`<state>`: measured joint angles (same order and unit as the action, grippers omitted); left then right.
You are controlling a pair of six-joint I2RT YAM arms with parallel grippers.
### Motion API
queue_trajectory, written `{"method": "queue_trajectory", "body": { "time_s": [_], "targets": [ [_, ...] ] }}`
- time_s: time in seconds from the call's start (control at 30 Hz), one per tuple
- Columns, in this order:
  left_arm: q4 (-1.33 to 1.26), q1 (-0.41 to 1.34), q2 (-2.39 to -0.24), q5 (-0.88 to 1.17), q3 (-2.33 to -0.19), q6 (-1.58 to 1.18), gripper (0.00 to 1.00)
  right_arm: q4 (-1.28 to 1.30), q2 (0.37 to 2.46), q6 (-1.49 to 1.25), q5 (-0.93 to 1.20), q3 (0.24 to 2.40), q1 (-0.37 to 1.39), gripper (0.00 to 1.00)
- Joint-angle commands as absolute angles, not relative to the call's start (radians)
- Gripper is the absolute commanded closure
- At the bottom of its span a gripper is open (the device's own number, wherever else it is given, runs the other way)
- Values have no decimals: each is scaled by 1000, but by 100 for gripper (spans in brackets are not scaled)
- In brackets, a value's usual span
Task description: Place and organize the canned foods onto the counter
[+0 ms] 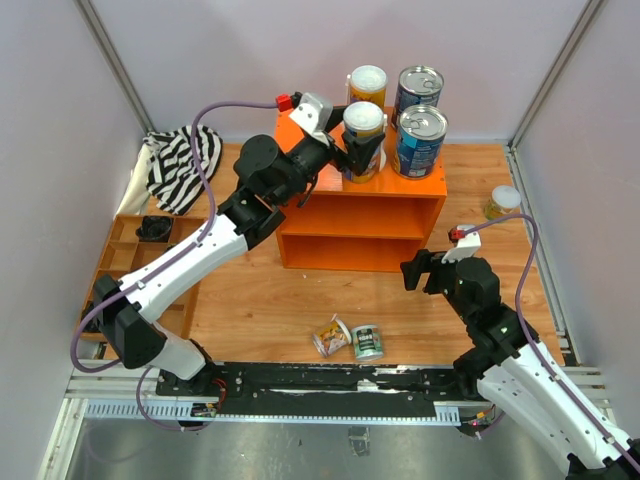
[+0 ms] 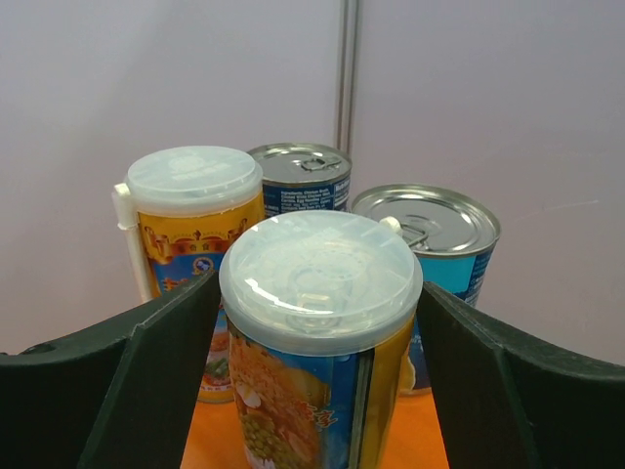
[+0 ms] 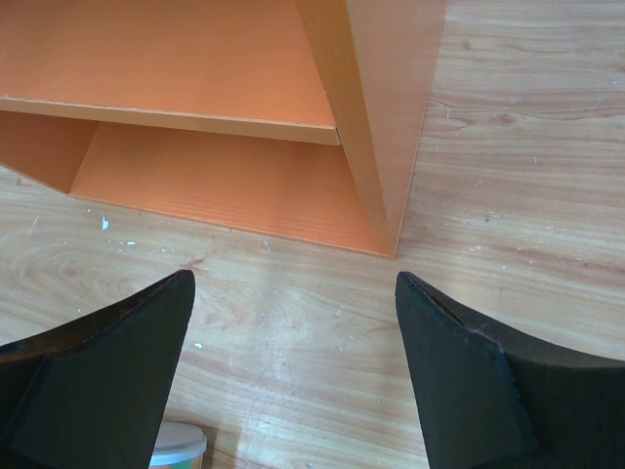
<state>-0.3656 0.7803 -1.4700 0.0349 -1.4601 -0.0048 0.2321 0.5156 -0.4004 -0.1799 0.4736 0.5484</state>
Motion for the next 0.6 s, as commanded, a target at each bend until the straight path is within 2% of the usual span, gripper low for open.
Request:
{"method": "queue_trajectory", "body": {
  "time_s": [0.0,0.13,0.4,0.57],
  "targets": [
    [-438,773,-1438,27,-1472,11,12,214,509,-398,-173,469,567,15],
    [-435,773,-1427,18,-1470,13,5,220,504,-399,-172,472,567,15],
    [-429,773,-1358,-3,-1451,6,1,234,499,-400,-173,479,568,15],
    [-366,774,-1249,-34,-1407,-26,2,247,492,-399,-174,477,568,15]
  ]
}}
